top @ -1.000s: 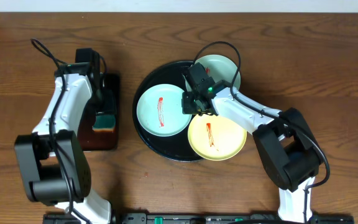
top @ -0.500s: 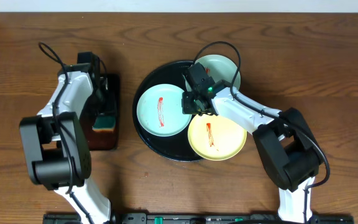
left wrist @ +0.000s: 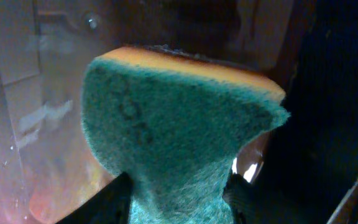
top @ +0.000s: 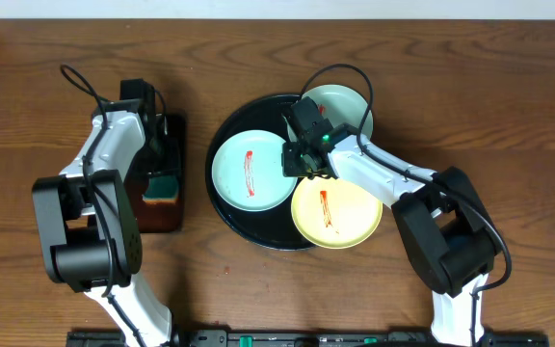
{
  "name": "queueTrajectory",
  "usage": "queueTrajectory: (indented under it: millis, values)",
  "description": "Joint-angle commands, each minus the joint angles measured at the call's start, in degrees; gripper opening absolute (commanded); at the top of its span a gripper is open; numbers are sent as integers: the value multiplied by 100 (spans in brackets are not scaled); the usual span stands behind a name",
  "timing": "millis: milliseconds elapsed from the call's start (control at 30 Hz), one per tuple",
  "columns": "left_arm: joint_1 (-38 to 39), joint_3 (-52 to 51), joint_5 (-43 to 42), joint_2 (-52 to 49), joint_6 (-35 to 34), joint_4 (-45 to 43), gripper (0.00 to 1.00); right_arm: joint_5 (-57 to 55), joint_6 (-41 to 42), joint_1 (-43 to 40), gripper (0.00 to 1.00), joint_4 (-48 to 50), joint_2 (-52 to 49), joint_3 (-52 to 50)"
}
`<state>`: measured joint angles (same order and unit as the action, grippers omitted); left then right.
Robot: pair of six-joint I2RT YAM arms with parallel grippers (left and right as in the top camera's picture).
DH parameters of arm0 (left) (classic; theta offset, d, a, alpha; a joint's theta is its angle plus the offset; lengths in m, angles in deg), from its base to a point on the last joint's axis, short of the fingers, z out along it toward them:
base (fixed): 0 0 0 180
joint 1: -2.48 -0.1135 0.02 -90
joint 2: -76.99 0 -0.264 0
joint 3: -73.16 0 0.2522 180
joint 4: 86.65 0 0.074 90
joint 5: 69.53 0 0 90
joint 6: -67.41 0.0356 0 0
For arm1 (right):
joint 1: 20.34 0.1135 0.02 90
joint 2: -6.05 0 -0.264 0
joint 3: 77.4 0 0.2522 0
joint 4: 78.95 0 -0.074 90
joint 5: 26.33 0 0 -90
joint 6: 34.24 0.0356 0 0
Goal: Clean dirty plates on tray and stack at the side
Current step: 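Reach left gripper into the black tray and grasp the green sponge, then scrub the left pale green plate with the sponge in left gripper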
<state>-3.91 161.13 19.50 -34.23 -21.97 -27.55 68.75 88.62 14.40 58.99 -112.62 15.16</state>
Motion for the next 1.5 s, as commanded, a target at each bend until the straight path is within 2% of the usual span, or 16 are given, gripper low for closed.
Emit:
queueTrajectory:
  millis: [0, 67, 133, 200, 233, 267, 600, 767, 900, 1167, 1333, 1467]
  values:
    - [-35, -164, -9, -66, -48, -68, 55, -190, -79, 61, 2, -74, -232, 15]
    - [-35, -164, -9, -66, -48, -70, 53, -190, -79, 61, 2, -76, -232, 15]
    - [-35, -164, -9, -66, -48, -79, 44, -192, -79, 61, 2, -76, -232, 15]
    - [-35, -164, -9, -66, -48, -72, 25, -190, -79, 61, 2, -79, -232, 15]
    - [-35, -162, -9, -66, -50, -66, 12, -190, -79, 61, 2, -79, -232, 15]
    - [-35, -162, -7, -63, -74, -63, 8, -190, -79, 61, 2, -79, -232, 15]
    - [-28, 815, -98, 518, -177, 1088, 7, -184, -74, 61, 1, -81, -232, 15]
    - [2, 890, -1521, 1073, -184, 1244, 7, -48, -74, 61, 1, -63, -232, 15]
    - [179, 776, -2114, 1080, -404, 1193, 8, 101, -74, 55, 1, -66, -232, 15]
    - [992, 155, -2083, 1036, -1419, 476, 7, 122, -74, 50, 1, -83, -232, 15]
    - [1517, -232, -1523, 929, -2603, -164, 7, 120, -70, 50, 1, -83, -232, 15]
    - [1899, -409, -1067, 767, -3047, -522, 7, 120, -9, 50, 1, -94, -232, 15]
